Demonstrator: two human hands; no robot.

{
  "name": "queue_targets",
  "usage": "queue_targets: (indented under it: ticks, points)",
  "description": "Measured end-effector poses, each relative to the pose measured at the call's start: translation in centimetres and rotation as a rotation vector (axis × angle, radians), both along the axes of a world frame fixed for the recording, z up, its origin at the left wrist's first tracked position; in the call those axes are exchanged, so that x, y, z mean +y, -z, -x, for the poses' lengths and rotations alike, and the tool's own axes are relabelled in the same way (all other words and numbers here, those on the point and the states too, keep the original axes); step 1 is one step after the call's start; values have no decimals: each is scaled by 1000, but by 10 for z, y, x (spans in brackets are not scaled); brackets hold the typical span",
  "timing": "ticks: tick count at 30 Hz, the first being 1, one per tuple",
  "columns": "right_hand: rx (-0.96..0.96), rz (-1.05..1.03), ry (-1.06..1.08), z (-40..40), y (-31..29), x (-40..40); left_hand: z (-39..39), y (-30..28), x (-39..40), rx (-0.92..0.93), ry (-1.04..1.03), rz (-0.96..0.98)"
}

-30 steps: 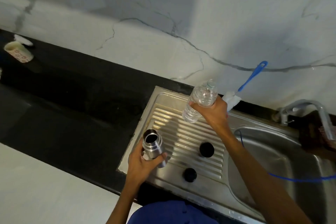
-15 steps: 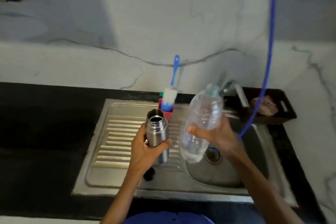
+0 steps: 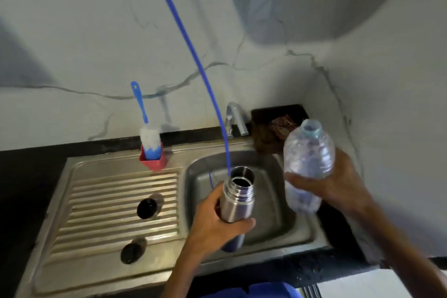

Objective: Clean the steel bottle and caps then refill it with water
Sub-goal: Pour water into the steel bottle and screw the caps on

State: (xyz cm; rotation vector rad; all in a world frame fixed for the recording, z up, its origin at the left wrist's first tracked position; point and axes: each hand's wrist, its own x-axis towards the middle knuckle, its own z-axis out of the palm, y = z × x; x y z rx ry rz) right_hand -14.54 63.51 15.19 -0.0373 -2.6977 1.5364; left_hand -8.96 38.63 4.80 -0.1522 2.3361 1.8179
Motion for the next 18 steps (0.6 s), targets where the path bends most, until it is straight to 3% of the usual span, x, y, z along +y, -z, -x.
queue_targets:
  ticks: [4,7,13,18]
  points:
    - [454,-255,-51,21,-67,24,17,-37,38,169,5,4]
    - [685,-427,-46,42,-92,38,31,-66,47,289,-31,31]
    - [1052,-847,-126,81,-115,57,59,-109,43,396,-44,114]
    - [1141,-1101,-190,97,-115,66,70,-119,36,421,-50,135]
